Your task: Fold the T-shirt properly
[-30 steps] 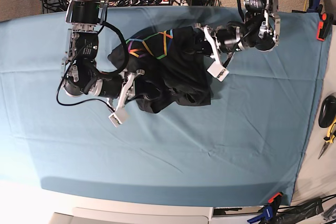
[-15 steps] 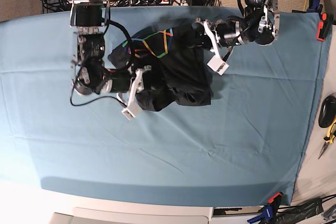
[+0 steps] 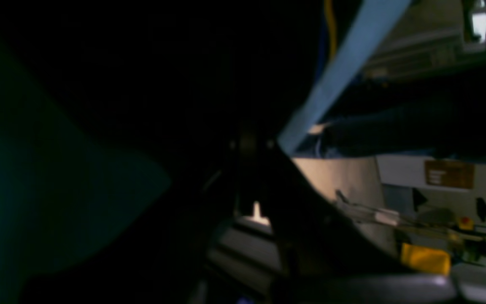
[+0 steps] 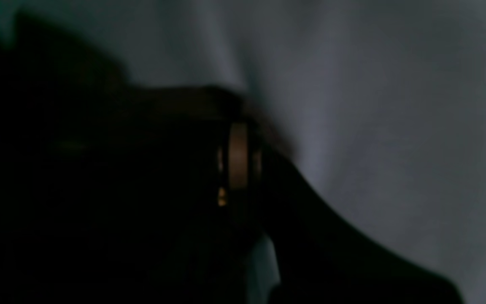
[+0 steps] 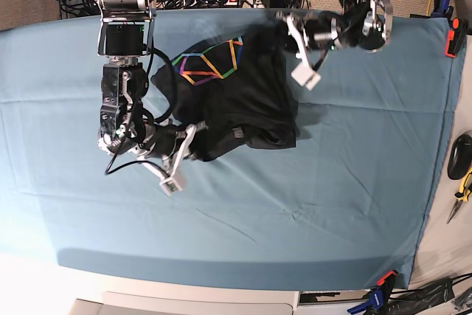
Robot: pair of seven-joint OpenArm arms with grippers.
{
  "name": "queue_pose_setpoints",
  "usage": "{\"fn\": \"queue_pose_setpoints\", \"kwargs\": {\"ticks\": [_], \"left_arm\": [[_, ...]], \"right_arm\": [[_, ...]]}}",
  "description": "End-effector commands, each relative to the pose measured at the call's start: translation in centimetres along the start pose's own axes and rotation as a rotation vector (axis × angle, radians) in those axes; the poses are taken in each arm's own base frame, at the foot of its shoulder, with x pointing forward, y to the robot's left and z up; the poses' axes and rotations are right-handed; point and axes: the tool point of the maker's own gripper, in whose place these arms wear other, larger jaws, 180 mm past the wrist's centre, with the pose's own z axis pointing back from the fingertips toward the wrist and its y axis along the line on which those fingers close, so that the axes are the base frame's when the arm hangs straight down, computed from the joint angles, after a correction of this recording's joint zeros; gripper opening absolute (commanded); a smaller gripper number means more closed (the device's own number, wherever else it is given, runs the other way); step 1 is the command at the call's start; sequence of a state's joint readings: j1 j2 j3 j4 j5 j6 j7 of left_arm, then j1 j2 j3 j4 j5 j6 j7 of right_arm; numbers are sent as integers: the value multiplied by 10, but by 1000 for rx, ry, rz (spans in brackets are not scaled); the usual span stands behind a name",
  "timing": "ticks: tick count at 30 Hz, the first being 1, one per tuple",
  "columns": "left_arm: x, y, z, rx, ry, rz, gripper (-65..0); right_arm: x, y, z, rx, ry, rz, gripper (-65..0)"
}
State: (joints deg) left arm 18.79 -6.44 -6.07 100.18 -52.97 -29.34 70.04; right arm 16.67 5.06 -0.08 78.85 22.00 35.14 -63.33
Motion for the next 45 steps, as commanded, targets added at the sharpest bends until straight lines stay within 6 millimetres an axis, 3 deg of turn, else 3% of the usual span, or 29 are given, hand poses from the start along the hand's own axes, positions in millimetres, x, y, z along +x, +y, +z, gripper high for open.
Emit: {"fn": "queue_pose_setpoints", "kwargs": {"ticks": [1, 7, 10, 16, 20, 23, 26, 30, 33, 39, 45], "left_arm": [[1, -3, 4, -9, -10, -6, -650], [-10, 5, 18, 28, 28, -31, -650], [-4, 6, 33, 69, 38, -109, -650], [28, 38, 103, 368, -44, -243, -650], [26, 73, 164, 597, -95, -179, -650], [11, 98, 210, 769, -115, -91, -650], [-10, 109, 245, 871, -116, -24, -650], [-43, 110, 271, 941, -68, 47, -650], [-69, 105, 275, 940, -9, 87, -650], [-110, 76, 252, 802, 24, 181, -650], [-139, 40, 225, 618, 63, 240, -650]], "right_arm": [[27, -6, 7, -19, -71, 14, -650], [54, -19, 15, -71, -124, 53, -650], [70, -45, 27, -178, -117, 74, -650], [89, -104, 90, -396, -78, 66, -650], [52, -144, 126, -511, -3, -8, -650], [3, -161, 141, -520, 76, -105, -650], [-53, -164, 155, -496, 141, -210, -650], [-135, -153, 179, -503, 259, -285, -650], [-184, -132, 204, -516, 336, -298, -650], [-241, -59, 244, -426, 427, -260, -650], [-286, 32, 244, -196, 462, -324, -650]]}}
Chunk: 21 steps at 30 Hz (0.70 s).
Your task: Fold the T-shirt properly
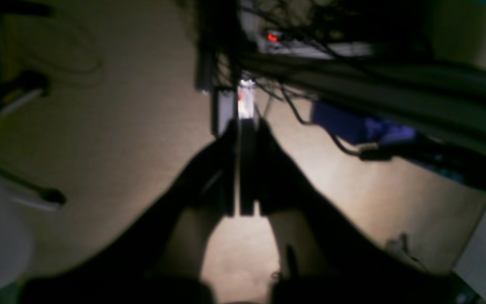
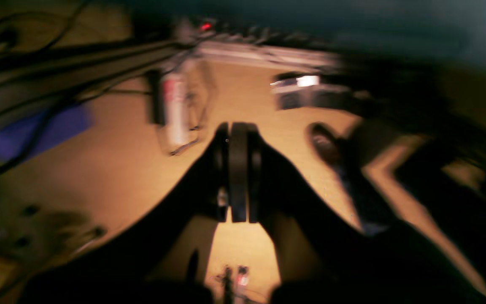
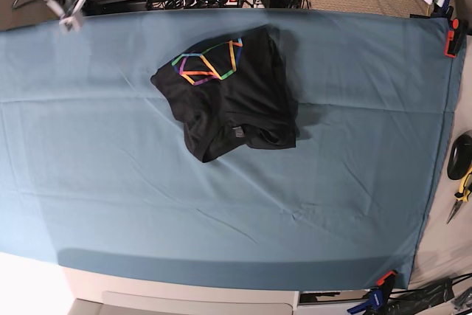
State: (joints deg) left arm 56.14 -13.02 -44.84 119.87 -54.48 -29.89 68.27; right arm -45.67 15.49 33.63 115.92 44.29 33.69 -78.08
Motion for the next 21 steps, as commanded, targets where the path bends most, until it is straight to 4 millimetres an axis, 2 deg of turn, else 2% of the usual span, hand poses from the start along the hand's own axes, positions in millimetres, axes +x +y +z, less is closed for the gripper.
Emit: {"fn": "queue_pose_setpoints", "kwargs": {"ticks": [1, 4, 6, 9, 13, 15, 17, 21], "left_arm": [[-7, -7, -1, -34, 18, -9, -650], [-35, -31, -27, -167, 100, 5, -650], [-62, -52, -51, -268, 165, 29, -650], [-106, -75, -92, -347, 281, 30, -650], [-136, -83, -149, -344, 366, -29, -650], [-139, -78, -177, -306, 384, -82, -650], [-130, -68, -204, -242, 365, -148, -650], [-100, -34, -251, -25, 291, -273, -650]], "right_arm": [[-6, 5, 0, 17, -7, -1, -650], [-28, 11, -17, 72, 29, -62, -650], [-45, 10, -36, 105, 68, -117, -650], [-73, 14, -73, 167, 137, -200, -650], [-99, 18, -131, 204, 216, -306, -650], [-106, 19, -158, 206, 250, -336, -650], [-104, 18, -184, 199, 250, -357, -650], [-76, 8, -225, 140, 102, -386, -650]]}}
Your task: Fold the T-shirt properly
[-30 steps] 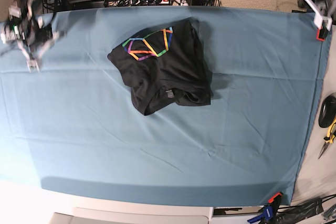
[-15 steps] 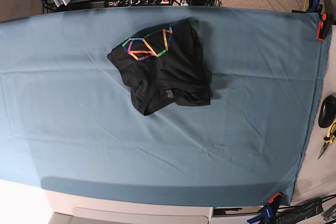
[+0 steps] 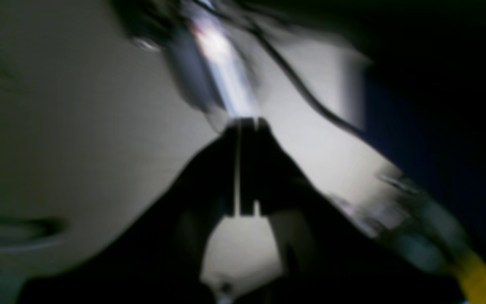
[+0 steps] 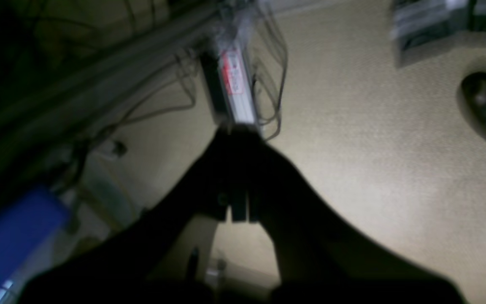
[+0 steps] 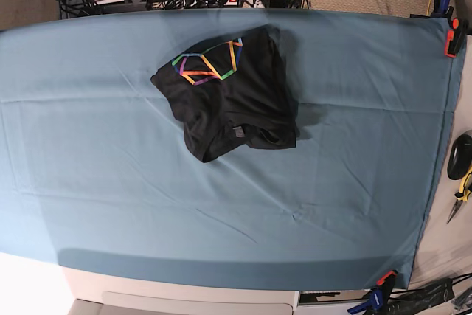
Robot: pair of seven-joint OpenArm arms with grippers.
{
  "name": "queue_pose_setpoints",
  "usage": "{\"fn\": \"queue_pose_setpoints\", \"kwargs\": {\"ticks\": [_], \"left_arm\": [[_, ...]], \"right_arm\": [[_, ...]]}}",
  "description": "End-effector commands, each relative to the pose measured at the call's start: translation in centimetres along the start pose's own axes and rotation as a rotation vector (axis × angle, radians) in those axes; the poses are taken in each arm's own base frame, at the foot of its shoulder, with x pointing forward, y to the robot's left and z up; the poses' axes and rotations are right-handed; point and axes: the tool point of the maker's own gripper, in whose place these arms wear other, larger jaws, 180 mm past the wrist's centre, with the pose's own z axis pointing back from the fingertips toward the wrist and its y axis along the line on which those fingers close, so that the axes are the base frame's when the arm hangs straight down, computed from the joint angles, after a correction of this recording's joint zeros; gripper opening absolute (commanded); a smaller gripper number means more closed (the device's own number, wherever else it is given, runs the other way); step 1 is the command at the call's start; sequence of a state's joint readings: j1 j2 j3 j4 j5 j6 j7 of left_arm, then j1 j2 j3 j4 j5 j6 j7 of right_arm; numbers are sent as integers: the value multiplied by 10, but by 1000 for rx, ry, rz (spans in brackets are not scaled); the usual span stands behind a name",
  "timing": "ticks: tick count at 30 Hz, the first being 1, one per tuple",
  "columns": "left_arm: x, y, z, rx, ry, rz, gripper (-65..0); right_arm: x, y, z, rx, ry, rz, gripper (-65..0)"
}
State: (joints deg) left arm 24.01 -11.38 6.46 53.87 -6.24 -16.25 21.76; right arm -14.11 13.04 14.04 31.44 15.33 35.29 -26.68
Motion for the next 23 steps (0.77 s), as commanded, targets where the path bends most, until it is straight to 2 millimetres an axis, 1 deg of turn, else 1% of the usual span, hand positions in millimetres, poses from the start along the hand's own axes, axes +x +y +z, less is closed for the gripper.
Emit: {"fn": "queue_pose_setpoints", "kwargs": {"ticks": [1, 3, 5, 6, 8, 10, 12, 15, 19, 23], "left_arm": [[-2, 6, -6, 41, 22, -10, -650], [7, 23, -18, 138, 25, 22, -650], [12, 30, -30, 192, 20, 70, -650], [14, 31, -35, 209, 20, 90, -650], [15, 26, -44, 220, 21, 114, -650], [15, 15, -52, 212, 38, 125, -650], [17, 4, -56, 195, 36, 129, -650], [21, -6, -59, 179, 33, 134, -650], [21, -6, -59, 178, 29, 153, -650], [23, -6, -59, 177, 26, 151, -650]], "right_arm": [[9, -9, -1, -33, -38, 5, -650], [24, -20, -10, -133, -101, 4, -650], [31, -30, -16, -243, -117, 2, -650], [31, -31, -20, -283, -111, -2, -650], [33, -28, -25, -332, -100, -14, -650], [33, -22, -31, -346, -96, -27, -650], [29, -14, -35, -335, -88, -31, -650], [27, -11, -36, -334, -84, -33, -650], [22, -16, -35, -363, -77, -40, -650], [20, -14, -37, -362, -75, -42, -650]]}}
